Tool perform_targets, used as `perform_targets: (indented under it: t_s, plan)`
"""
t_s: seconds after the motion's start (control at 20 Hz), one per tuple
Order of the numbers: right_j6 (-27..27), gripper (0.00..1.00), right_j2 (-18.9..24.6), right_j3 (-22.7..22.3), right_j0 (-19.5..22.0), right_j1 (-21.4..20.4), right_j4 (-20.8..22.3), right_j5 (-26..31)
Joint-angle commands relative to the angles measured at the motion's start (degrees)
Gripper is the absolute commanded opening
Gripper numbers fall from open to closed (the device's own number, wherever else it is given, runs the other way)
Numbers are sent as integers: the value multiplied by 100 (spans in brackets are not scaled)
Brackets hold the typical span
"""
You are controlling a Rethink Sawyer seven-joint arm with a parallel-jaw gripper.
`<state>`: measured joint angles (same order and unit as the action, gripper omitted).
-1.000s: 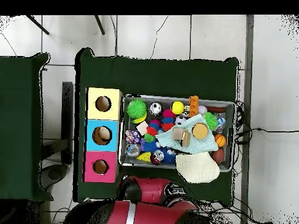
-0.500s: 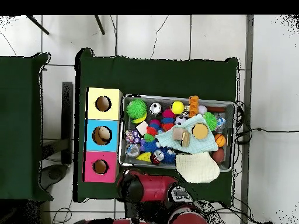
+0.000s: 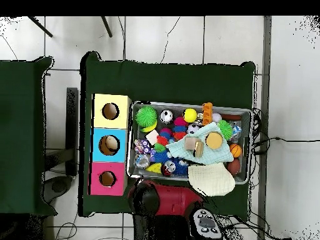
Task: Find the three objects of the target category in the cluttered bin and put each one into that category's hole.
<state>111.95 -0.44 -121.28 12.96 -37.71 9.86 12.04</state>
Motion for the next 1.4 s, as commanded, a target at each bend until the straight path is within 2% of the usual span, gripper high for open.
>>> perform_targets:
  t_s: [0.05, 0.3, 0.5, 0.7, 1.0, 1.2, 1.4]
  plan:
    - [480, 100, 719, -41, 271, -872, -436, 870]
    - [453, 100, 816, -114, 339, -1081, -490, 1035]
    - [446, 100, 850, -203, 391, -1062, -445, 872]
    - [614, 100, 844, -544, 383, -971, -341, 339]
    - [1100, 100, 649, -1023, 50, -940, -311, -440]
    - [1140, 100, 573, -1217, -6, -842, -270, -796]
    - [1119, 100, 473, -1312, -23, -558, -195, -1232]
